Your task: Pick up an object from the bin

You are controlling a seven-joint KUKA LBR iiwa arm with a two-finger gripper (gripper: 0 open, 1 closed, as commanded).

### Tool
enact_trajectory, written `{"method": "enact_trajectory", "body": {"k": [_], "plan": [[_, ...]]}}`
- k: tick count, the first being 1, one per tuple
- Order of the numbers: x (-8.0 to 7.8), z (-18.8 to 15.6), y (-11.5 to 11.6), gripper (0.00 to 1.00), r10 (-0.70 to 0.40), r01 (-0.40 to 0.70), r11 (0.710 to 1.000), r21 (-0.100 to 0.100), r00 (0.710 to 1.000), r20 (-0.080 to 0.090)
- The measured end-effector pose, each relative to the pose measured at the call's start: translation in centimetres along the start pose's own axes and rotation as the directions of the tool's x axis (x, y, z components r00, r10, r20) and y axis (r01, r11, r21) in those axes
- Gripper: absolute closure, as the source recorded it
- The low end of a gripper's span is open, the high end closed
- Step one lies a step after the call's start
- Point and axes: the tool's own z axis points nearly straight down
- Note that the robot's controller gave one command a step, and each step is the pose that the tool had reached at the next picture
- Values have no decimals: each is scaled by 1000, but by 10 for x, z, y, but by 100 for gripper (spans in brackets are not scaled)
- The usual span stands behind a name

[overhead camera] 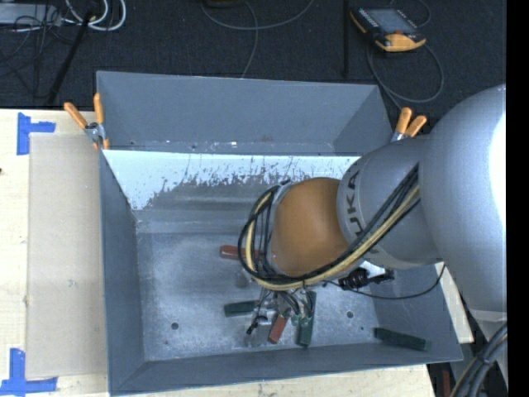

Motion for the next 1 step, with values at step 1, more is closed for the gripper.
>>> {"method": "enact_trajectory", "body": {"k": [1], "plan": [[-1,-3,-1,100,7,-7,1000,-1,1000,4]]}}
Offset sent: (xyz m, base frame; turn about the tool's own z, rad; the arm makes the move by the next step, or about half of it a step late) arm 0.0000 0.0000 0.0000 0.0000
